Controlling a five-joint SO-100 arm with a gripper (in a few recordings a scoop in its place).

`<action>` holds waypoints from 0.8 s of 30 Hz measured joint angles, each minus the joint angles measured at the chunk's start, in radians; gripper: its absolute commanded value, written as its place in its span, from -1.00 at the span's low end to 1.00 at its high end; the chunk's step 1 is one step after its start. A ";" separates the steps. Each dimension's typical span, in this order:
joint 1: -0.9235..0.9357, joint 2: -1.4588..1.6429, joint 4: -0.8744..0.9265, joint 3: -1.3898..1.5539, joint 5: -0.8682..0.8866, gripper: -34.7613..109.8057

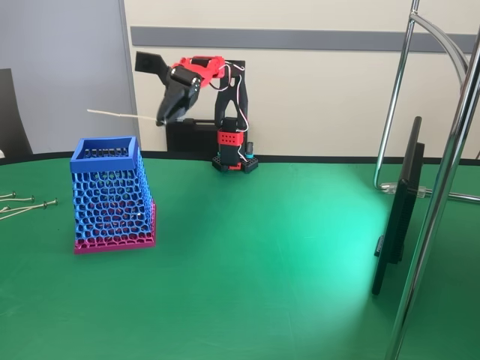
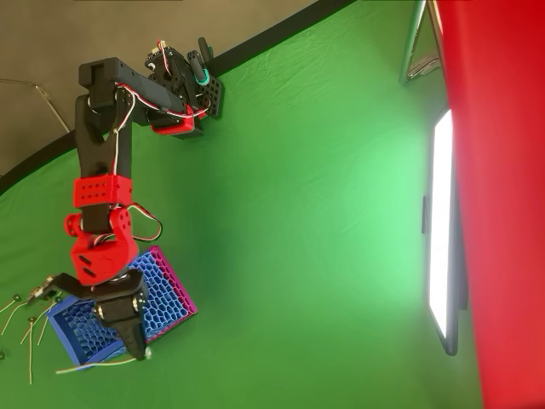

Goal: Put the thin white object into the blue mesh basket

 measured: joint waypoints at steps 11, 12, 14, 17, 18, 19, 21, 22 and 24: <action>0.120 -0.049 0.140 -0.187 0.497 -0.51; 0.124 -0.054 0.140 -0.187 0.534 -0.51; 0.133 -0.060 0.143 -0.186 0.595 -0.51; 0.133 -0.061 0.143 -0.166 0.676 -0.51; 0.133 -0.063 0.140 -0.155 0.699 -0.51; 0.138 -0.061 0.137 -0.135 0.755 -0.51; 0.152 -0.061 0.135 -0.097 0.830 -0.51; 0.161 -0.061 0.135 -0.080 0.865 -0.51; 0.175 -0.060 0.130 -0.052 0.914 -0.51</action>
